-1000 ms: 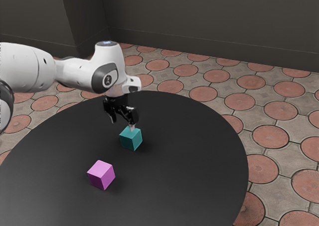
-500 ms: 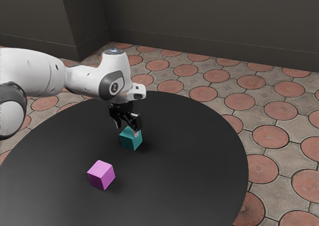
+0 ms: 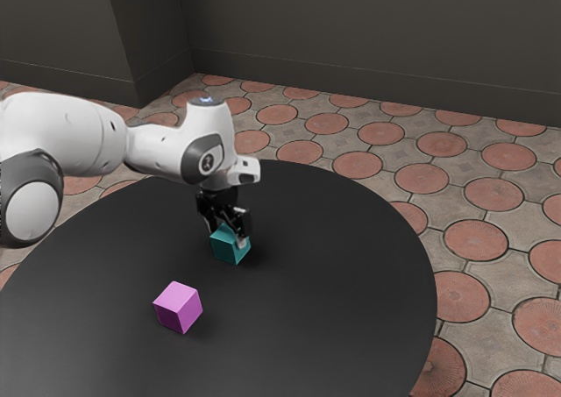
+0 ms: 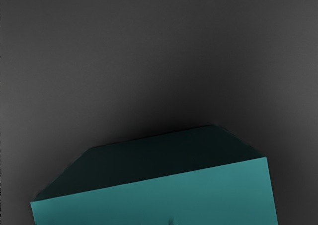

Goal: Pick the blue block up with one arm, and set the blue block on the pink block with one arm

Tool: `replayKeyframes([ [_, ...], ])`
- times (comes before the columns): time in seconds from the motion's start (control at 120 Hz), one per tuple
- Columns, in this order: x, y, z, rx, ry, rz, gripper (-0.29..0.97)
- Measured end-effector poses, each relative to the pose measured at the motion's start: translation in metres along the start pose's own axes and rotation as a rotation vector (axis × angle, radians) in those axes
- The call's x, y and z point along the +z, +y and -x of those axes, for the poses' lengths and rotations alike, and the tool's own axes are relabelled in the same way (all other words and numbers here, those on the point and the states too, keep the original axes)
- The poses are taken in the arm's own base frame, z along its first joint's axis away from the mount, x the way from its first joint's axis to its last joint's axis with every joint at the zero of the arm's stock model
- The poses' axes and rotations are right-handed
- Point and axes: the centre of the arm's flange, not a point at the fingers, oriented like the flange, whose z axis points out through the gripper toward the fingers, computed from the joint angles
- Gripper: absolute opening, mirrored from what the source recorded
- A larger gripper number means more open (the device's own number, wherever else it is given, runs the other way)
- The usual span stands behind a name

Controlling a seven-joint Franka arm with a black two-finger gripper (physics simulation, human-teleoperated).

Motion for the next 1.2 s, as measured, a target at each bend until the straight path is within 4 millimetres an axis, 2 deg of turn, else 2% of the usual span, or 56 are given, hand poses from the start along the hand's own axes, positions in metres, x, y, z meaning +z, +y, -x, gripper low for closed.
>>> replayKeyframes([
  [0.475, 0.009, 0.006, -0.009, 0.004, 0.002, 0.023, 0.68],
  [1.058, 0.013, 0.001, 0.005, -0.009, -0.015, 0.043, 0.68],
  [1.2, 0.009, 0.002, 0.004, -0.007, -0.008, 0.044, 0.63],
])
